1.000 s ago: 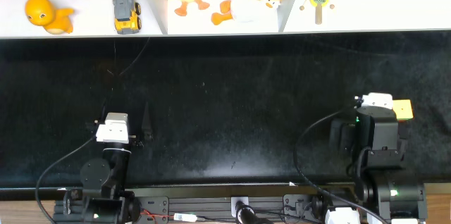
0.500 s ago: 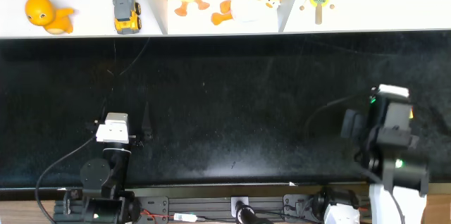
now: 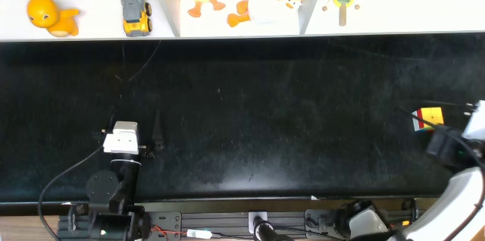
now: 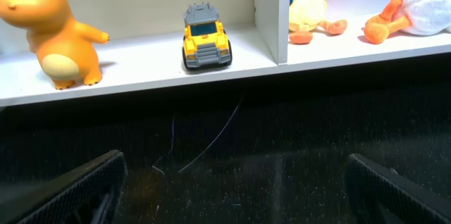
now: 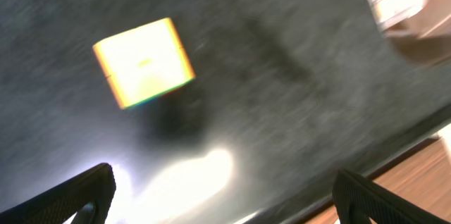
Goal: Store Toys
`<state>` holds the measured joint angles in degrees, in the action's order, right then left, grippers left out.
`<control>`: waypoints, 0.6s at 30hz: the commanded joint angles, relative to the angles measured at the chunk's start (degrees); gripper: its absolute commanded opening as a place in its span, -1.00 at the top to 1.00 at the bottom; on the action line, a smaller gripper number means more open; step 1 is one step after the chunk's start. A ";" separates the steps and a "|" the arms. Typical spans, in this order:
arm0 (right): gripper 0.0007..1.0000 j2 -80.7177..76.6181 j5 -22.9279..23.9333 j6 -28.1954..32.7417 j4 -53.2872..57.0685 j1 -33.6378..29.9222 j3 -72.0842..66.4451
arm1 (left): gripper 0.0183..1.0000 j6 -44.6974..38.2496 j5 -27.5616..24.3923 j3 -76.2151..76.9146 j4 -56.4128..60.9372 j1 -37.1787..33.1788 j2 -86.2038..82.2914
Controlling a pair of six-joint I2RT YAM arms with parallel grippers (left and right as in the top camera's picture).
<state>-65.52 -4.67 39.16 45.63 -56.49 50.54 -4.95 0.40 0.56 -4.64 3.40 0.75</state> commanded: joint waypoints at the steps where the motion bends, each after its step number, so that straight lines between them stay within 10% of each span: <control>1: -1.00 -3.41 -9.49 8.26 -2.91 -3.15 0.07 | -1.00 -0.83 -0.79 -0.11 -0.11 0.22 -0.59; 18: -0.99 -20.70 -10.16 18.23 -6.51 5.16 0.24 | -1.00 -0.83 -0.79 -0.11 -0.11 0.22 -0.59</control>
<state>-84.73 -12.43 56.25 39.86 -52.25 50.54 -4.95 0.40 0.56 -4.67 3.40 0.75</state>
